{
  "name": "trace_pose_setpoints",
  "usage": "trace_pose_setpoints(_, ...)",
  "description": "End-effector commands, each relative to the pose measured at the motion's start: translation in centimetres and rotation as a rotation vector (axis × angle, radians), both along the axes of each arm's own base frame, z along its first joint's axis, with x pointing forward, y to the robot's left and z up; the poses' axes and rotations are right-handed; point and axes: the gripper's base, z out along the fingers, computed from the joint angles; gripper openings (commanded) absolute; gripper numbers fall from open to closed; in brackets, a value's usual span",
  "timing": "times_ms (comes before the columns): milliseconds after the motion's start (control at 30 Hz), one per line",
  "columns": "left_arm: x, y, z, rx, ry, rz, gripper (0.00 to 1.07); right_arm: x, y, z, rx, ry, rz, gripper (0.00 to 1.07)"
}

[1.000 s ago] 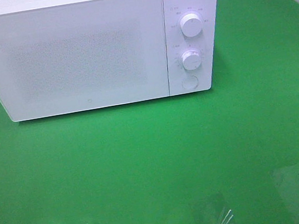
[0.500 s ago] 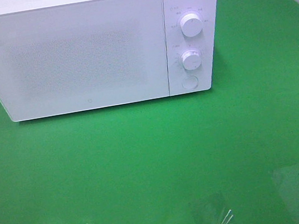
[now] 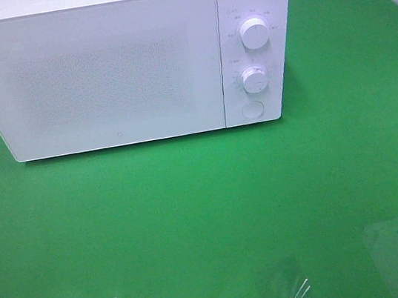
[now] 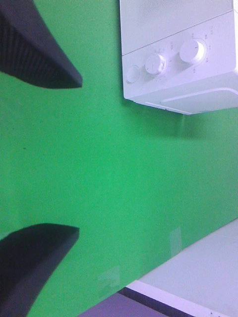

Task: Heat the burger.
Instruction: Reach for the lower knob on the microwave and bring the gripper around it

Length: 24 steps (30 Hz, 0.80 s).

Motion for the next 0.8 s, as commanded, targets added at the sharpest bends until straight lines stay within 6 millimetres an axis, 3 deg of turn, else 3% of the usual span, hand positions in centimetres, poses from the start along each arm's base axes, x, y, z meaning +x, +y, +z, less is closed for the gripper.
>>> trace_pose_setpoints(33, -0.3, 0.0, -0.1, -0.003, -0.02, 0.002, 0.98, 1.4, -0.1, 1.3, -0.014, -0.075, -0.004, 0.76)
trace_pose_setpoints(300, -0.3, 0.0, -0.1, -0.003, -0.02, 0.002, 0.98, 3.2, -0.3, 2.2, -0.04, -0.135, -0.008, 0.76)
trace_pose_setpoints(800, -0.3, 0.0, -0.1, -0.003, -0.02, 0.002, 0.98, 9.4, -0.3, -0.7, -0.04, -0.155, 0.009, 0.76)
